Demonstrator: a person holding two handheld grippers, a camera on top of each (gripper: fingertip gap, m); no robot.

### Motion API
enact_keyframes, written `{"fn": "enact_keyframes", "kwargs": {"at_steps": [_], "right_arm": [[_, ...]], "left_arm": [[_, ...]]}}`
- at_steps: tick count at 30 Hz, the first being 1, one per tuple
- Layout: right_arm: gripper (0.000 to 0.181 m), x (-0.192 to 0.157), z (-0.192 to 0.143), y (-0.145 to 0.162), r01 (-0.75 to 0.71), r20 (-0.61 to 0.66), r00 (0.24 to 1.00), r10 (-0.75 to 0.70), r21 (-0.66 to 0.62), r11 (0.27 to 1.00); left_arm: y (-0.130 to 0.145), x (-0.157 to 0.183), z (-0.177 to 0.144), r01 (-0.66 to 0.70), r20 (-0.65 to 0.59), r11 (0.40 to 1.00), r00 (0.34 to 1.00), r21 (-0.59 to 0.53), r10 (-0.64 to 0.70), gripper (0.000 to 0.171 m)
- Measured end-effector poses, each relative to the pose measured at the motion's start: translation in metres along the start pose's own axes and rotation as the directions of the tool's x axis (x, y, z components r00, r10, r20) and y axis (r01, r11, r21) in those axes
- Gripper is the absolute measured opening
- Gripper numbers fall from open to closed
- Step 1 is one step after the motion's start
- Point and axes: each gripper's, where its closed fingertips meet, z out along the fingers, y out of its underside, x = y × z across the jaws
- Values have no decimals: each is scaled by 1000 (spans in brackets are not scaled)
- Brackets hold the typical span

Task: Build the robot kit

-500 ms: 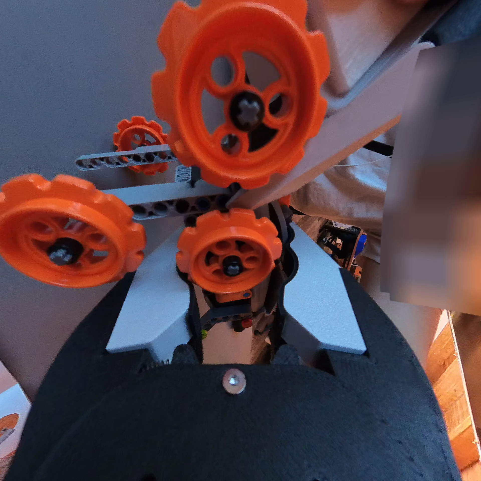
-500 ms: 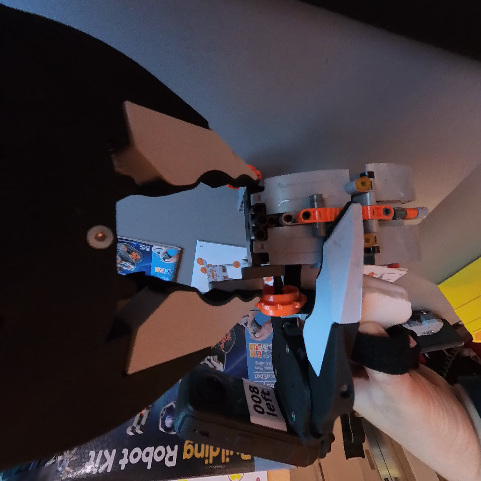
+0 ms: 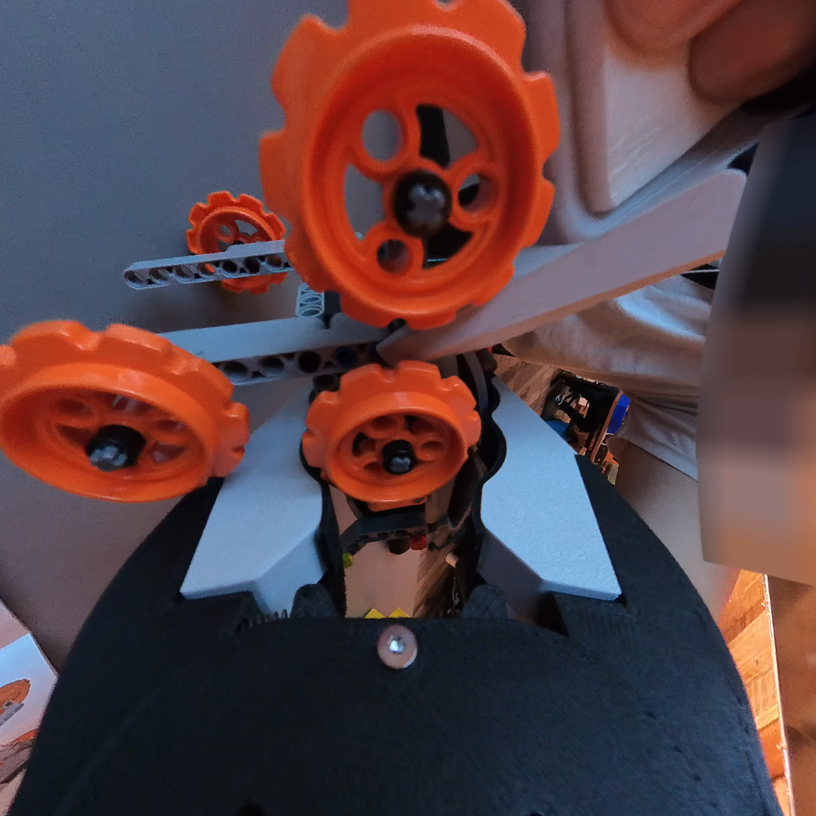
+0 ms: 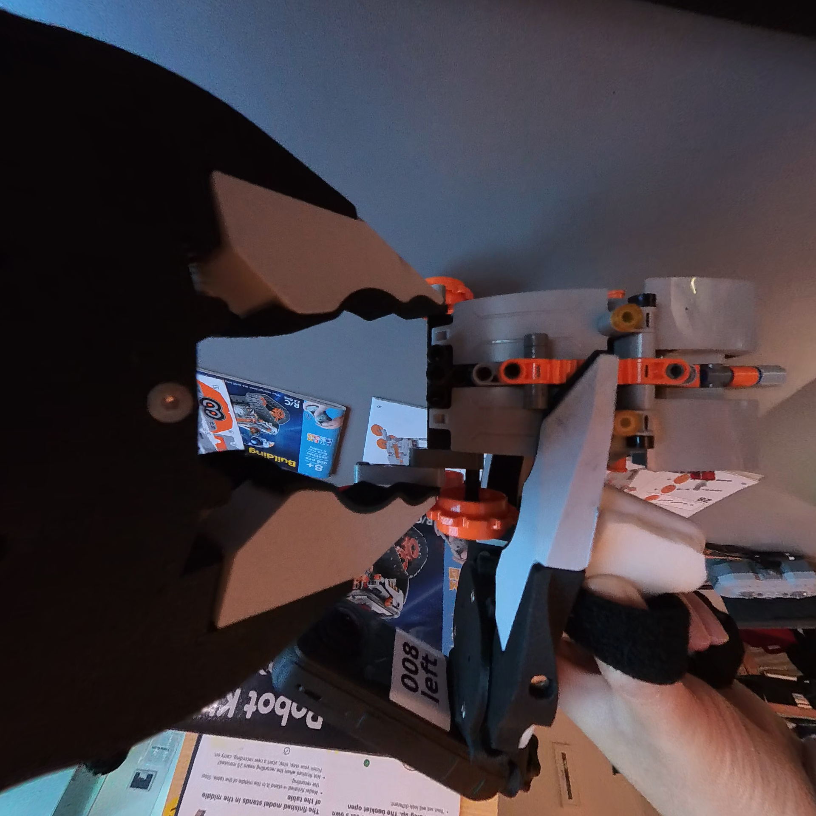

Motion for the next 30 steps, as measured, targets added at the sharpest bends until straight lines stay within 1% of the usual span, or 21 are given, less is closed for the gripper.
{"fn": "enact_keyframes", "kwargs": {"at_steps": [5, 8, 12, 16, 17, 20, 23, 25, 28, 30], "right_arm": [[76, 0, -1, 2, 10, -3, 1000, -10, -11, 1000], [77, 0, -1, 4, -23, -22, 999, 23, -1, 1000], [76, 0, -4, 9, -35, -69, 997, 34, -15, 999], [76, -3, -5, 6, -16, -117, 993, 19, 23, 1000], [76, -4, -5, 5, -4, -130, 992, 7, 24, 1000], [77, -5, -4, 8, 65, -177, 982, -65, -10, 998], [77, -5, 0, 12, 187, -222, 956, -189, -31, 982], [78, -7, 0, 13, 281, -268, 921, -282, -41, 959], [77, -12, -9, 8, 336, -348, 876, -335, -58, 940], [76, -15, -23, 4, 332, -406, 858, -315, -30, 943]], "left_arm": [[-2, 0, 0, 7, 5, 1000, 1000, 2, -7, 67], [-5, -2, 0, -9, 33, 999, 999, 33, 8, 67], [-11, -9, -6, -41, 108, 989, 994, 144, 26, 69], [-14, -8, -7, -24, 88, 969, 996, 247, 2, 70], [-15, -8, -5, -29, 101, 967, 995, 254, 3, 70], [-18, -13, -2, -58, 191, 954, 982, 293, 1, 69], [-23, -22, 1, -78, 271, 929, 962, 362, -24, 68], [-26, -25, 4, -113, 321, 903, 947, 415, -29, 68], [-27, -27, 6, -128, 375, 869, 925, 477, -69, 68], [-27, -28, 8, -124, 410, 853, 905, 507, -113, 68]]}}
